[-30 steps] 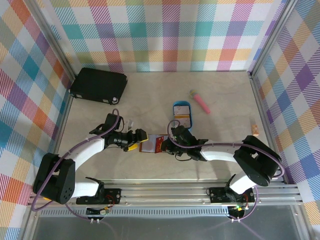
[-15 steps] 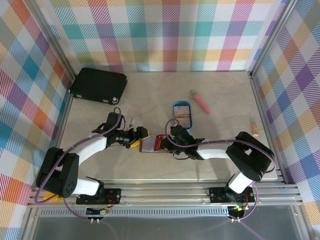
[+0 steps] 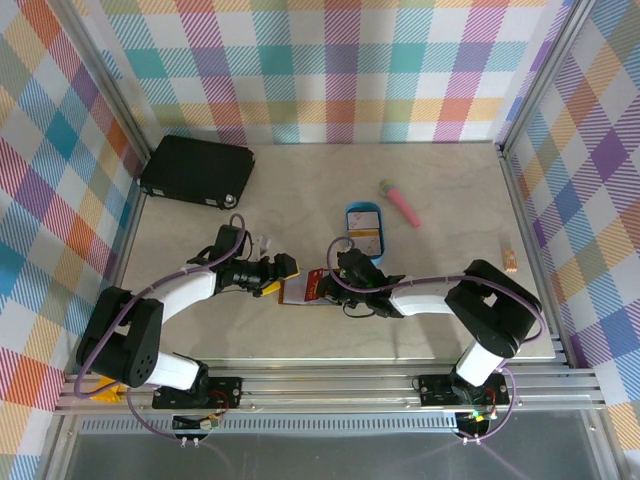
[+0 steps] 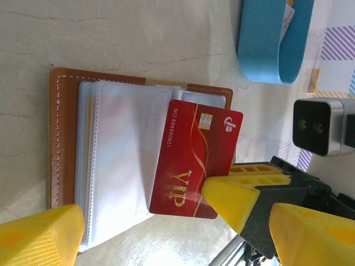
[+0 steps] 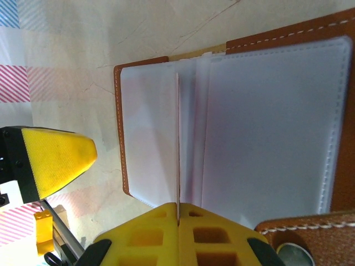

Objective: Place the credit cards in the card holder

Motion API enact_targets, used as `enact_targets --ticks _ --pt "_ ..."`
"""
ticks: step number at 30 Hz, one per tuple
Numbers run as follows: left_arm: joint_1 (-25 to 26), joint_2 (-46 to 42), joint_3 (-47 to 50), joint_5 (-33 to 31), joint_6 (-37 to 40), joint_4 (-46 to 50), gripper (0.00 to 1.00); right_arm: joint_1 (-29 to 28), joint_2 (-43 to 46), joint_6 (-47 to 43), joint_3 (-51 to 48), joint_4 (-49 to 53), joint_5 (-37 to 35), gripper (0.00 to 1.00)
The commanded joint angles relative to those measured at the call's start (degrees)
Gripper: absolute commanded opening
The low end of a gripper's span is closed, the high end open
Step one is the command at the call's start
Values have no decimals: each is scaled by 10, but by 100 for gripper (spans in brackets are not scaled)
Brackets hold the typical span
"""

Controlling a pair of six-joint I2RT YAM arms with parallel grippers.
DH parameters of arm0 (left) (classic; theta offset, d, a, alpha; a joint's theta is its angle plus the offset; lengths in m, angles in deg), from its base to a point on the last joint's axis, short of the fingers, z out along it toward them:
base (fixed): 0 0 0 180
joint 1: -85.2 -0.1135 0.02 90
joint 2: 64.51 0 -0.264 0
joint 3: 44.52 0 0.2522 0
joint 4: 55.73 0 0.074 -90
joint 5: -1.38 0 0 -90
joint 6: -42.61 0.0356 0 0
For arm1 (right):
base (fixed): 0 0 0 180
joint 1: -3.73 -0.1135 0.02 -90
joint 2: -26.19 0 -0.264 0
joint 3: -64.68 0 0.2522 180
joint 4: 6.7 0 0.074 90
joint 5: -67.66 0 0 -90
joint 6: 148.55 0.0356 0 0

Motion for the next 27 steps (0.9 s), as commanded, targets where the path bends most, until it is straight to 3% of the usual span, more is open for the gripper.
enact_targets --ticks 1,27 --pt "1 11 8 17 7 -17 86 -2 27 -8 3 9 -14 0" --pt "16 40 9 19 9 -24 86 13 14 -18 24 51 13 0"
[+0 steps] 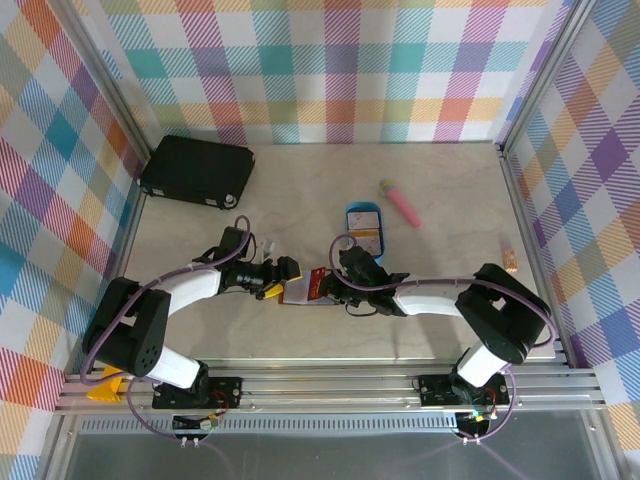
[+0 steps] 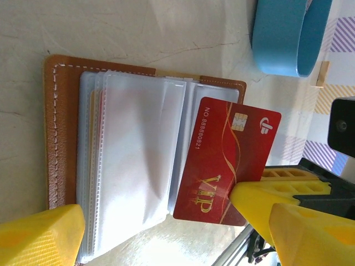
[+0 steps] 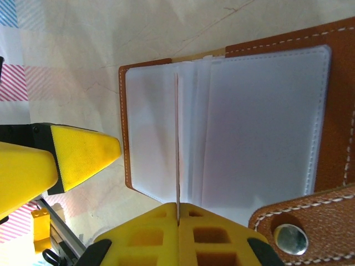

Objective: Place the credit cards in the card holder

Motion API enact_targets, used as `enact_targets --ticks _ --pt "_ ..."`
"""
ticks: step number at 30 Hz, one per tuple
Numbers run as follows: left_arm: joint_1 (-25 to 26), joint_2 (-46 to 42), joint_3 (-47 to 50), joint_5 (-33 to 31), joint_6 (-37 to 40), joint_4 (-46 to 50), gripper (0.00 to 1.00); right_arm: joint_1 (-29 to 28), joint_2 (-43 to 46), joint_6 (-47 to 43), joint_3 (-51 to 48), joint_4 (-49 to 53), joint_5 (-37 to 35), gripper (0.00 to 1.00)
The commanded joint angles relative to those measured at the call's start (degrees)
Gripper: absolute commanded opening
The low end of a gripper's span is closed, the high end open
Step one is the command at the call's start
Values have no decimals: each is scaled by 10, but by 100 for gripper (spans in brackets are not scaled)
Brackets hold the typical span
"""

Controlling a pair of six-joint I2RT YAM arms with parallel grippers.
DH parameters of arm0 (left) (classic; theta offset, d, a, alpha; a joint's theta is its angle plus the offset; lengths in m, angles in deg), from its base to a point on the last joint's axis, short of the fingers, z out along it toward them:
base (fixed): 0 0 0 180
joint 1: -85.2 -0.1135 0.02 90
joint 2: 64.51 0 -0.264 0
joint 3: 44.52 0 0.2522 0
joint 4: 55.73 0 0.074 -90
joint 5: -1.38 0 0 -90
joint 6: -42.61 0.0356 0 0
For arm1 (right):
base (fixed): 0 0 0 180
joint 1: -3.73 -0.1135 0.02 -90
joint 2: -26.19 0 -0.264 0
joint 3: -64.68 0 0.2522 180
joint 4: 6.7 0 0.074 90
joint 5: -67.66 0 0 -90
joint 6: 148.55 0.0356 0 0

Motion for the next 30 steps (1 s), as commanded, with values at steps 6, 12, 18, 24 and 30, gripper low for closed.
enact_targets --ticks 6,12,18,24,30 --pt "6 15 6 12 8 -13 86 7 -18 0 20 6 19 0" --pt "6 13 6 13 10 -9 86 12 -22 3 28 13 26 0" --pt "6 16 7 13 10 -6 86 12 -34 3 32 14 38 0" --pt "7 13 5 13 12 -2 86 11 -44 -1 37 9 48 0" --pt "11 19 10 14 10 -10 86 11 -46 -2 39 16 46 0"
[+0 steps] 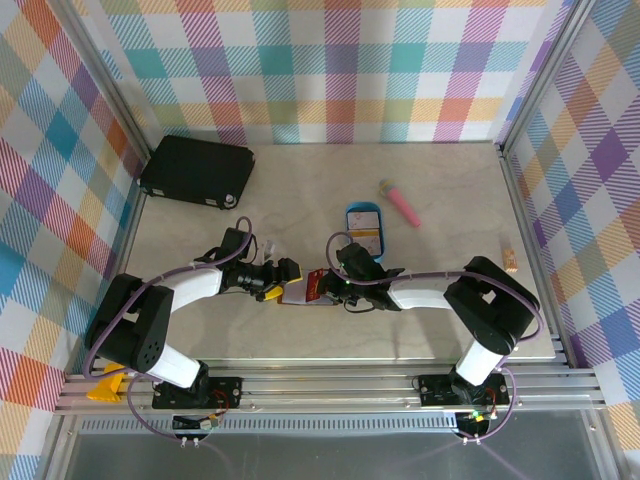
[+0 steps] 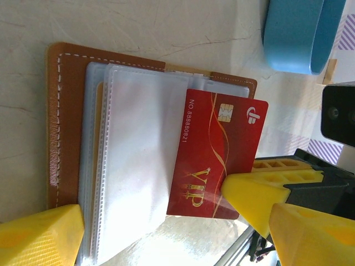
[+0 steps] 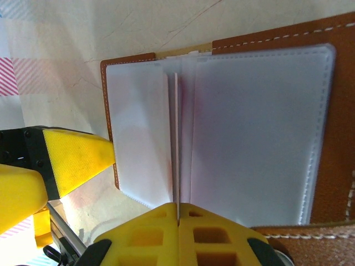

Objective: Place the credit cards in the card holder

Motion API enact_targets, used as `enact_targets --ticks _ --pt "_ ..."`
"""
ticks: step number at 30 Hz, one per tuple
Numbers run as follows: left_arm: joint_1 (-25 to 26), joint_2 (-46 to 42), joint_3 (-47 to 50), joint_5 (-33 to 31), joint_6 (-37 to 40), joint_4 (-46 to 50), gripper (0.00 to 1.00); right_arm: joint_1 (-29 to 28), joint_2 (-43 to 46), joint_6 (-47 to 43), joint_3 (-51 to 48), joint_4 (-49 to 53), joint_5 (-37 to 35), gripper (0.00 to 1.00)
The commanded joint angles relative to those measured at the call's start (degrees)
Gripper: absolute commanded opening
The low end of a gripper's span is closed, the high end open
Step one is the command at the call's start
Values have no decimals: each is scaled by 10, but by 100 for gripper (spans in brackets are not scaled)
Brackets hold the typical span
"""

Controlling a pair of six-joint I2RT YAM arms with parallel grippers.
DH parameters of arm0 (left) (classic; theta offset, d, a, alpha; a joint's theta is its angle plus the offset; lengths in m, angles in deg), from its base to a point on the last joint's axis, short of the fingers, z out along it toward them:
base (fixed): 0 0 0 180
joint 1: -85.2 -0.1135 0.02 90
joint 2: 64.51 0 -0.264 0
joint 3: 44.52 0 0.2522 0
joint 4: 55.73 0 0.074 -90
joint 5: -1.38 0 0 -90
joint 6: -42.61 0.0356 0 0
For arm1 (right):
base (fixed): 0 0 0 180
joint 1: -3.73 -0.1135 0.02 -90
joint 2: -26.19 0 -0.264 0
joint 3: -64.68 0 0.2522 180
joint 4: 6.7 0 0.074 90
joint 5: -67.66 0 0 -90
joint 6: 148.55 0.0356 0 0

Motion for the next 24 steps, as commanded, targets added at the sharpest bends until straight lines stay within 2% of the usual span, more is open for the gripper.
enact_targets --ticks 1,15,24 --pt "9 7 10 14 10 -10 86 2 -6 -3 15 11 6 0" --pt "17 15 7 14 11 -9 86 2 -16 -2 15 9 14 0" --pt "20 20 7 10 12 -5 86 2 -23 16 1 -36 23 0"
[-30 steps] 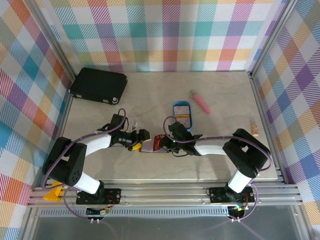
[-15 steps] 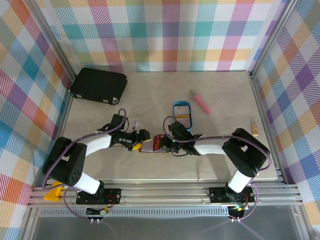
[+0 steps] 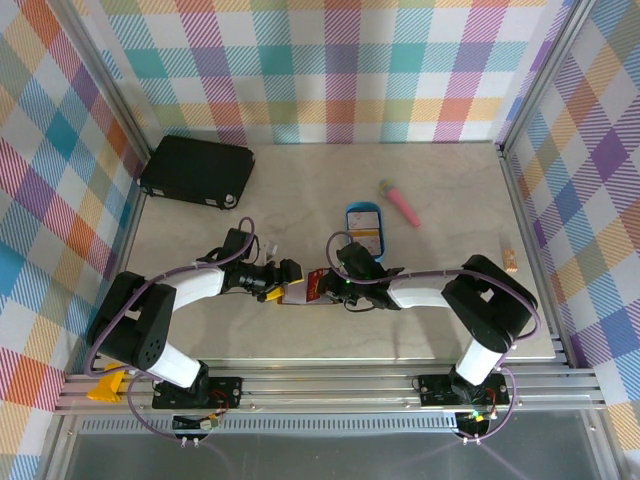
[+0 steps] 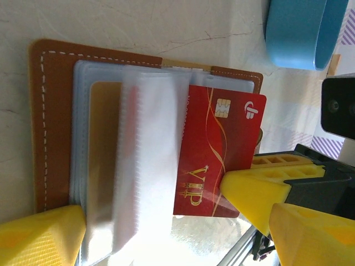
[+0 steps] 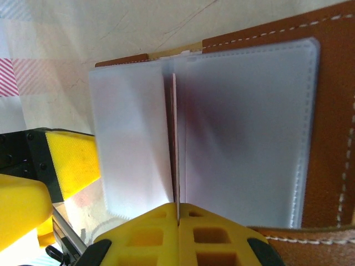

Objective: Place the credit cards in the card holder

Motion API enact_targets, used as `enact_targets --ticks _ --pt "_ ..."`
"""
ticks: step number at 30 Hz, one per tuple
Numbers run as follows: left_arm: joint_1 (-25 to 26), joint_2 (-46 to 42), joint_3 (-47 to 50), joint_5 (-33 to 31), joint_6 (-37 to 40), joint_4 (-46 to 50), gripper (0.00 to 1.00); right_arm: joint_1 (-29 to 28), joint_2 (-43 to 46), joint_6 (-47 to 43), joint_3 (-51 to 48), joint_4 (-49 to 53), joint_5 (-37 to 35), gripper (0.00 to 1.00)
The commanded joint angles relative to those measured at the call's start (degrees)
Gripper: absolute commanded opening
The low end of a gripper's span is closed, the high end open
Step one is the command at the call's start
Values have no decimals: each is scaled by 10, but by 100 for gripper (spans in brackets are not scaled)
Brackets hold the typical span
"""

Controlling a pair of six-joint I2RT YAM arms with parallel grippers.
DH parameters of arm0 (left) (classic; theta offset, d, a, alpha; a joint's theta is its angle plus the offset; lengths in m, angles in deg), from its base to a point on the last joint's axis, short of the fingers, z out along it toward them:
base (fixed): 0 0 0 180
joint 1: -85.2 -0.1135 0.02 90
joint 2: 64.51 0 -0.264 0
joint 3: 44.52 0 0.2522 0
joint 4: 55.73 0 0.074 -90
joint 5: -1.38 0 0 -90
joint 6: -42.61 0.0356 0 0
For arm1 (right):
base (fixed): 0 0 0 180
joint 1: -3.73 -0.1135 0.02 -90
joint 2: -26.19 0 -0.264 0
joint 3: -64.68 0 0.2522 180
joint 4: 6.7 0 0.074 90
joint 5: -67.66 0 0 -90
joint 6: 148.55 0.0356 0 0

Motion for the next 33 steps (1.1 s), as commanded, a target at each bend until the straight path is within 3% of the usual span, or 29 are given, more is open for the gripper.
enact_targets --ticks 1,23,33 --pt "12 10 7 10 10 5 86 -2 -10 11 -2 -27 12 0" --pt "12 -32 -30 -56 37 105 87 -2 38 -11 -10 21 -14 0" --pt "12 -26 -21 -37 39 83 87 0 12 -37 -12 0 5 0"
